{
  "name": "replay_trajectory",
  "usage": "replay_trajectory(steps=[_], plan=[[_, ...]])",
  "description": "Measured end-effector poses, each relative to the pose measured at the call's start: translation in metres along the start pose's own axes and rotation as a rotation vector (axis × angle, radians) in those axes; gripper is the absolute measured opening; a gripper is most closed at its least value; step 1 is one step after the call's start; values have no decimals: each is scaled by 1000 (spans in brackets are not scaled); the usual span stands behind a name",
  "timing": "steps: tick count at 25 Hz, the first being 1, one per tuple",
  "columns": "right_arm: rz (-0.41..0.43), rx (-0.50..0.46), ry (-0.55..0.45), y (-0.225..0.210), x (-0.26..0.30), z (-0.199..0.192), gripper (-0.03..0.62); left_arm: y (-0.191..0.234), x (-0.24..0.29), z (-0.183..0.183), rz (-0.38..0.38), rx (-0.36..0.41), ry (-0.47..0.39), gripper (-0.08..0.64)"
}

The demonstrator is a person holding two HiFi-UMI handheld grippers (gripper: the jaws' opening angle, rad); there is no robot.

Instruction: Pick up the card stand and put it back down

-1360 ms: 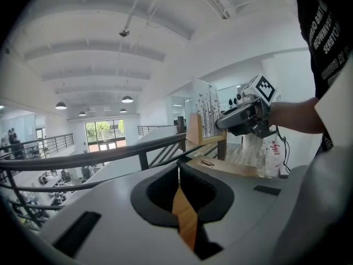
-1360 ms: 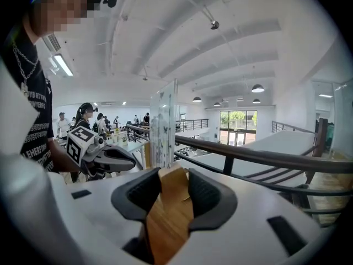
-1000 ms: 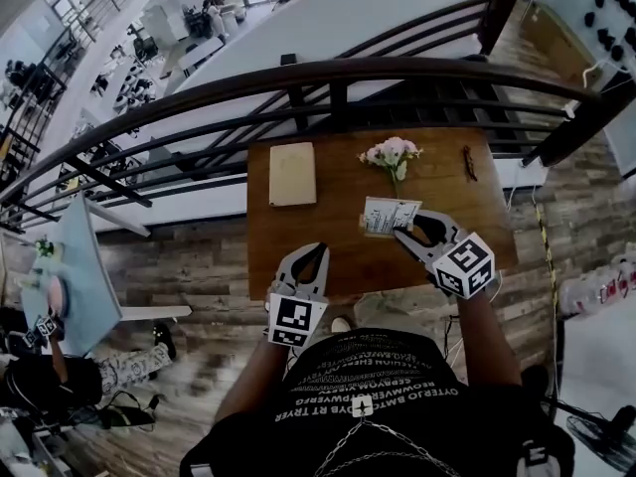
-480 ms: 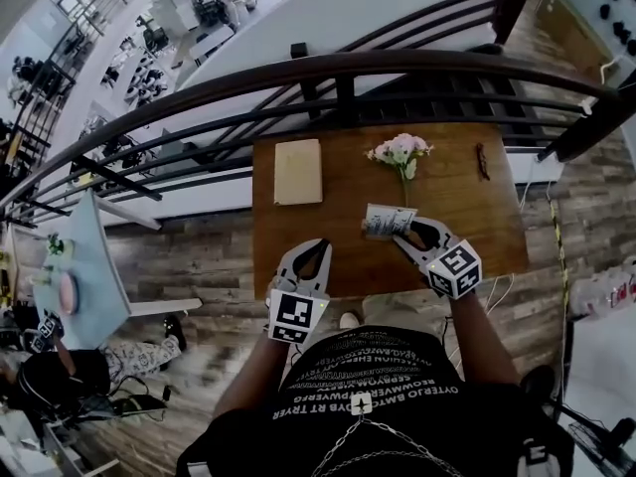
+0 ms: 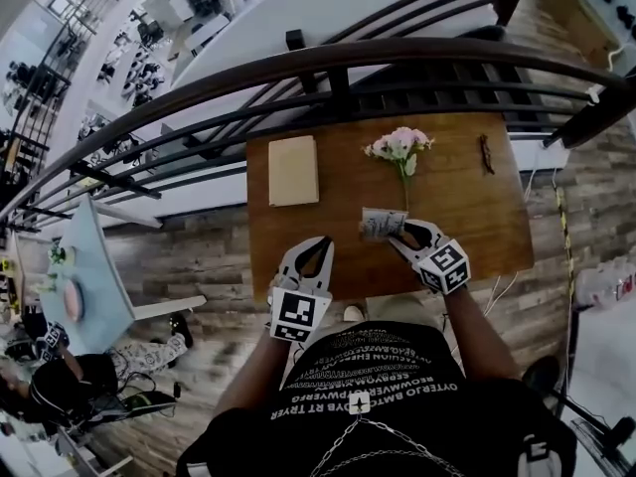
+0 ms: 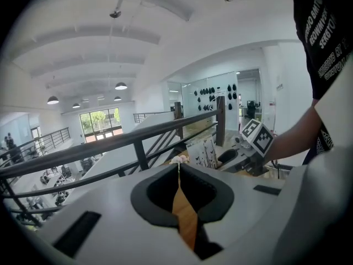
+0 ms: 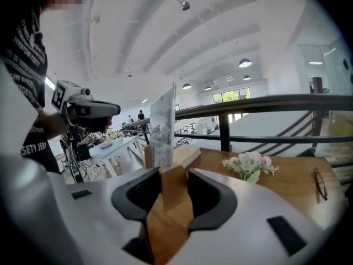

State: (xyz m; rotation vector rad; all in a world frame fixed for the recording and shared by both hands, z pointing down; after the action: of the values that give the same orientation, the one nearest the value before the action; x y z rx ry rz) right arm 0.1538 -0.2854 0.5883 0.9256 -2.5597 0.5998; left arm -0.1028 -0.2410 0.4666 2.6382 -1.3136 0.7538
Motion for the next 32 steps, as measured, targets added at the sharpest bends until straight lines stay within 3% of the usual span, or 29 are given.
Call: replay_trajectory(steps=[10,24,32], plan=[[-2,39,72,-34,34,-36,164,13,21,-1,15,-20,38,34],[-7,3,214,-66,87,-80,164,36,28,-15,61,-55,93,34],[4,-149,309,-64,100,-111,167,31,38,-14,57,-53,103,34]])
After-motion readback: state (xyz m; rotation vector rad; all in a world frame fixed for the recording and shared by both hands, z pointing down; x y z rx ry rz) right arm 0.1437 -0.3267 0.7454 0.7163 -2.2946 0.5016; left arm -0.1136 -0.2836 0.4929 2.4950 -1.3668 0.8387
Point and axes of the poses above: the fingertips, and each gripper's own axes: x forward along the fingers, y to its left, z out of its top, the point moved 10 cm from there along -x, backward along the fingers, and after that the axes turned 2 degrees about x, right-handed, at the moved point
